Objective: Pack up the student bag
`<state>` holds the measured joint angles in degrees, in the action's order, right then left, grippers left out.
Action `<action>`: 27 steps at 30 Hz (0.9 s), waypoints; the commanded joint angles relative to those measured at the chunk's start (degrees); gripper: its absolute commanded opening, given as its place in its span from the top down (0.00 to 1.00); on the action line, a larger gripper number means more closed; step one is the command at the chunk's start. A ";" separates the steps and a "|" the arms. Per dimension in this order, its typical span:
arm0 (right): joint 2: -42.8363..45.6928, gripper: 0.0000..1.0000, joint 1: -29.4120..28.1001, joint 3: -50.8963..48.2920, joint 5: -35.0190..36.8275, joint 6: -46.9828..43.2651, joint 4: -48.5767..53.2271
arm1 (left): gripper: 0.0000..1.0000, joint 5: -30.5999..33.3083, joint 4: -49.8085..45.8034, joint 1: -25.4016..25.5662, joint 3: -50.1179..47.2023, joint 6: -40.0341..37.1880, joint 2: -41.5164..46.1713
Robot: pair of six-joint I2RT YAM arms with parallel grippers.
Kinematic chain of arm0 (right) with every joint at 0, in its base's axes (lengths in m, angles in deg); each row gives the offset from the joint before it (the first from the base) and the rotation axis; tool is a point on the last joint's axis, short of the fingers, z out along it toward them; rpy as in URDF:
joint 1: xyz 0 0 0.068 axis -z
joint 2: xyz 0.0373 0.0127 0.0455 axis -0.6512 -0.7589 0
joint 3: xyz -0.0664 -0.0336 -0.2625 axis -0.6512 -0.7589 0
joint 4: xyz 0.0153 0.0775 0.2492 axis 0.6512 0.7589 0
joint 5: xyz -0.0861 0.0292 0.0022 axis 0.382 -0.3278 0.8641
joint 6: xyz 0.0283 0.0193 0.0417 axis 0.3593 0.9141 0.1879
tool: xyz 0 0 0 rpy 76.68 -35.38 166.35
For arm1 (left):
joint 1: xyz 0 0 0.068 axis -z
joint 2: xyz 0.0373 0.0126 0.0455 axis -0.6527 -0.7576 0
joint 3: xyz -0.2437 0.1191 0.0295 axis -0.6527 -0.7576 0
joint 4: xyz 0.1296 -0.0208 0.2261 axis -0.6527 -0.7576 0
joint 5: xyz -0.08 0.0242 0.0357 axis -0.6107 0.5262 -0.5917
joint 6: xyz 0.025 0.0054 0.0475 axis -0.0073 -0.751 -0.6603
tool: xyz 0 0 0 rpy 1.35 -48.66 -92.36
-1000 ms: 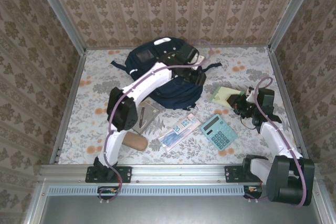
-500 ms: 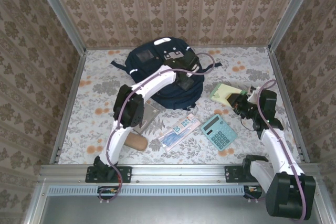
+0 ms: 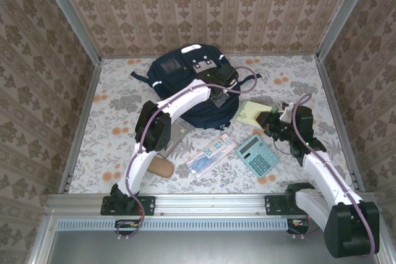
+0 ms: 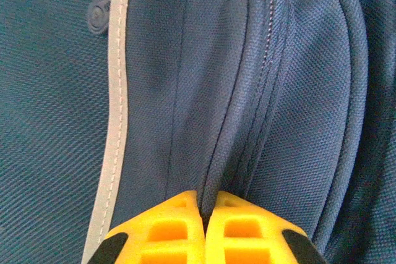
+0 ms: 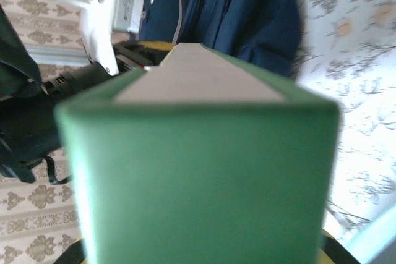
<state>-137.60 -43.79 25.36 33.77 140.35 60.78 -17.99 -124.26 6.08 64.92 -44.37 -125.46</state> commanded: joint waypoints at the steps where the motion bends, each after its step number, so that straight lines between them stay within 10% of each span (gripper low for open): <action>1: -3.05 1.00 -3.55 0.55 4.47 4.10 -11.38 | 1.00 3.50 -0.79 -1.43 2.55 1.43 8.22; 27: -56.76 1.00 -23.17 35.92 33.02 18.70 -38.84 | 1.00 -10.15 -1.83 -9.85 14.38 8.24 12.39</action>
<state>-191.74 -65.80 56.48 58.86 155.82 26.25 -27.81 -129.11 -3.45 75.37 -38.80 -115.58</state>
